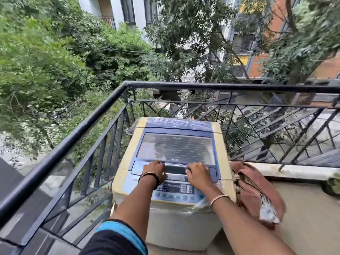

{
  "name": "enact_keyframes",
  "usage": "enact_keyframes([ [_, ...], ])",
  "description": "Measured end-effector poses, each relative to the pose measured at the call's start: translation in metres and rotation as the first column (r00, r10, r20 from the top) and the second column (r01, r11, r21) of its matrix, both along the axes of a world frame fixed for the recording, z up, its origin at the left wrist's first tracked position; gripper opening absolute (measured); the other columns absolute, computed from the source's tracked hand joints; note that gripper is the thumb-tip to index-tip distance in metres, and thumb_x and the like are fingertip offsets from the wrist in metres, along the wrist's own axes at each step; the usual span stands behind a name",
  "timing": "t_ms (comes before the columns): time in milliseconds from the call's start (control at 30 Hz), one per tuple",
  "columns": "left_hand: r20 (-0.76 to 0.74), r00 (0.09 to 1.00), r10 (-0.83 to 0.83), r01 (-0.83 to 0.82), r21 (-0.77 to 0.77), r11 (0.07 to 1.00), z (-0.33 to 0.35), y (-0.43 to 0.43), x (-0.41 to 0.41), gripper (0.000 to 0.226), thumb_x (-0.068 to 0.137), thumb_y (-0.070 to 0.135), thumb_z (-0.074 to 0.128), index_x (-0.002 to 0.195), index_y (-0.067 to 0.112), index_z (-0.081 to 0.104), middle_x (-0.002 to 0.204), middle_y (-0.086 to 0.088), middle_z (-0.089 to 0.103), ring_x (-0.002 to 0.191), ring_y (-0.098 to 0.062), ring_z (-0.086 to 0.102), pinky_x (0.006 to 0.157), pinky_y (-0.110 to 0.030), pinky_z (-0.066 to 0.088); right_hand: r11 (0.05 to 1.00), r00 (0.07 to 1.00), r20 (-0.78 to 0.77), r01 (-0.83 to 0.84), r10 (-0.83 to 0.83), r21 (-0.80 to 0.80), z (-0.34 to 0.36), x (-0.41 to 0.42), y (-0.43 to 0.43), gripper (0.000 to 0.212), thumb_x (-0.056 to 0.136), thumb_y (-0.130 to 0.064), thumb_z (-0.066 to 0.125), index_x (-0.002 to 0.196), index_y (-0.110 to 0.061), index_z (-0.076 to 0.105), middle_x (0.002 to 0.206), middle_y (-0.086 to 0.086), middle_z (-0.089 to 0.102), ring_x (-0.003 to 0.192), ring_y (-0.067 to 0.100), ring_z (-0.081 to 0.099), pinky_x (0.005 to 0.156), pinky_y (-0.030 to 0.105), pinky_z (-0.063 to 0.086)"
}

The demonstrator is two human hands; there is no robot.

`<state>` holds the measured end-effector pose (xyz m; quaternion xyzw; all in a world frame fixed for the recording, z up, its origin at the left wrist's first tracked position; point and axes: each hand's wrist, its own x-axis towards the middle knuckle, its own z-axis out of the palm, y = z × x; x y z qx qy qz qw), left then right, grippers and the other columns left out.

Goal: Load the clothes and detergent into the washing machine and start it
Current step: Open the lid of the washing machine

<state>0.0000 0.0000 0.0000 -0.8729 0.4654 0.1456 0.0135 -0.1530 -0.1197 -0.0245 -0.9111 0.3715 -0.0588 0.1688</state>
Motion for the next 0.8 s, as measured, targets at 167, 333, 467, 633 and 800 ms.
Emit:
enact_keyframes([
  [167, 0.009, 0.998, -0.06, 0.059, 0.086, 0.995, -0.025, -0.005, 0.011, 0.034, 0.082, 0.043, 0.052, 0.109, 0.025, 0.058, 0.127, -0.003, 0.059, 0.121, -0.027, 0.052, 0.098, -0.046, 0.039, 0.994, 0.987, -0.156, -0.03, 0.046, 0.104, -0.029, 0.014, 0.0, 0.026, 0.093, -0.031, 0.048, 0.113, -0.024, 0.064, 0.119, -0.001, 0.065, 0.118, 0.024, 0.053, 0.101, 0.045, 0.036],
  [333, -0.076, 0.994, -0.083, 0.093, 0.149, 0.984, -0.04, -0.014, 0.025, 0.038, 0.083, 0.049, 0.051, 0.108, 0.021, 0.057, 0.124, -0.005, 0.059, 0.119, -0.026, 0.053, 0.104, -0.052, 0.029, 0.993, 0.962, -0.257, -0.07, 0.092, 0.095, -0.034, 0.025, -0.008, 0.03, 0.093, -0.042, 0.043, 0.105, -0.024, 0.065, 0.11, -0.001, 0.069, 0.11, 0.024, 0.058, 0.093, 0.042, 0.03],
  [467, -0.076, 0.989, -0.125, 0.136, 0.164, 0.977, -0.036, -0.019, 0.029, 0.047, 0.08, 0.059, 0.052, 0.109, 0.021, 0.057, 0.123, -0.003, 0.06, 0.121, -0.025, 0.051, 0.108, -0.057, 0.023, 0.991, 0.956, -0.27, -0.091, 0.113, 0.093, -0.028, 0.027, -0.01, 0.036, 0.091, -0.055, 0.043, 0.088, -0.023, 0.06, 0.096, -0.002, 0.067, 0.099, 0.024, 0.058, 0.085, 0.041, 0.029],
  [633, -0.067, 0.977, -0.204, 0.211, 0.124, 0.97, -0.017, -0.016, 0.039, 0.056, 0.077, 0.069, 0.053, 0.106, 0.021, 0.055, 0.12, -0.001, 0.061, 0.121, -0.023, 0.051, 0.112, -0.058, 0.017, 0.986, 0.952, -0.276, -0.103, 0.136, 0.131, -0.003, 0.031, -0.018, 0.047, 0.084, -0.07, 0.045, 0.087, -0.025, 0.057, 0.089, -0.006, 0.065, 0.093, 0.02, 0.056, 0.082, 0.039, 0.028],
  [800, 0.02, 0.954, -0.298, 0.298, 0.015, 0.954, 0.028, -0.02, 0.052, 0.051, 0.079, 0.067, 0.055, 0.107, 0.024, 0.051, 0.118, 0.003, 0.06, 0.119, -0.022, 0.053, 0.116, -0.053, 0.017, 0.991, 0.977, -0.164, -0.127, 0.134, 0.053, 0.036, 0.029, -0.03, 0.06, 0.065, -0.086, 0.048, 0.088, -0.03, 0.052, 0.088, -0.015, 0.059, 0.094, 0.01, 0.054, 0.084, 0.036, 0.026],
])
